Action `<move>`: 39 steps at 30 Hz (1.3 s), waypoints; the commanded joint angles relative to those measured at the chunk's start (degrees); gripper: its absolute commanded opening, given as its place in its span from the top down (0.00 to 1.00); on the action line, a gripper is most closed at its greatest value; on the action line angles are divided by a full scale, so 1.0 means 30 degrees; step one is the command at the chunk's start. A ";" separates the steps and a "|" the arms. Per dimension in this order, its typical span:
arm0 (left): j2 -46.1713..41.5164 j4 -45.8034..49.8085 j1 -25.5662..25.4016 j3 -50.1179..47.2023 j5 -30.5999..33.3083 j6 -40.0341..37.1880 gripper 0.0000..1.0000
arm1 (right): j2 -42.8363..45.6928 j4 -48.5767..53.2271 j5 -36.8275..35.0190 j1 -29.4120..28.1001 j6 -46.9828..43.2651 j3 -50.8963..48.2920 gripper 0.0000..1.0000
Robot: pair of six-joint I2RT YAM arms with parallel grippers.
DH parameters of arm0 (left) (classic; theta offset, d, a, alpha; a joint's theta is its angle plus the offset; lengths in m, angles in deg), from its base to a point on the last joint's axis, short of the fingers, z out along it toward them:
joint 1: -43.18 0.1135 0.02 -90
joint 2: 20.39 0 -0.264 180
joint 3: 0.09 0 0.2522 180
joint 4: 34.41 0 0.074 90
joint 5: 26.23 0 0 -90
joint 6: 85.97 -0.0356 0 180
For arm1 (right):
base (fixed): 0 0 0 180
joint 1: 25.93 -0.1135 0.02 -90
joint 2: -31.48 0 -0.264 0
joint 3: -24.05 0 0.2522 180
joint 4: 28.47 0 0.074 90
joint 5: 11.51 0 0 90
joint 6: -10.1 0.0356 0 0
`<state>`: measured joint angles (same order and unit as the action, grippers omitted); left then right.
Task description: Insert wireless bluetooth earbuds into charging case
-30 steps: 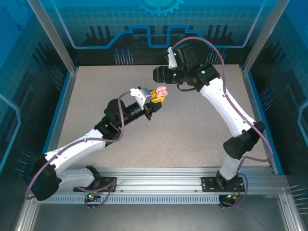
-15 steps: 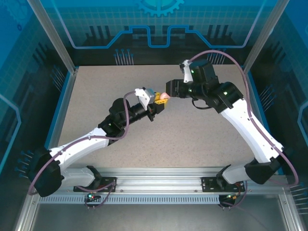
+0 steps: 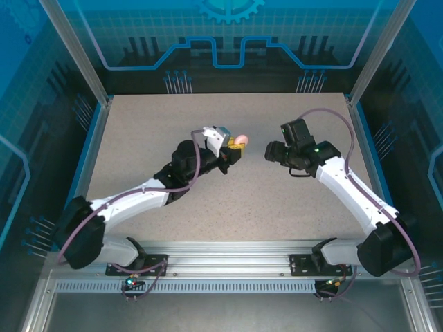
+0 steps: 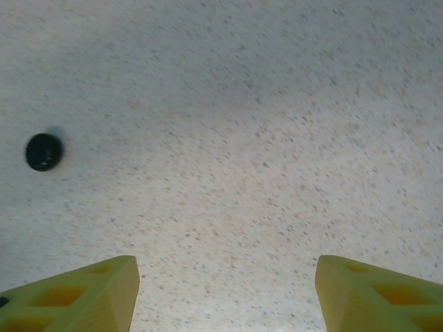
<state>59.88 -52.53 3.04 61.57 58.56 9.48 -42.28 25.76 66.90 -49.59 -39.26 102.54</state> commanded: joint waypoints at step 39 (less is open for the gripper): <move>1.5382 0.9994 0.2721 1.2637 -0.0218 0.8529 0.93 | 0.3755 -0.0713 -0.0866 0.0680 0.1012 -0.3243 0.31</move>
<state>105.17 -26.01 10.89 96.80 59.41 35.10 -31.68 23.35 64.99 -48.36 -36.17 91.68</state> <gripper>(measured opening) 0.220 0.691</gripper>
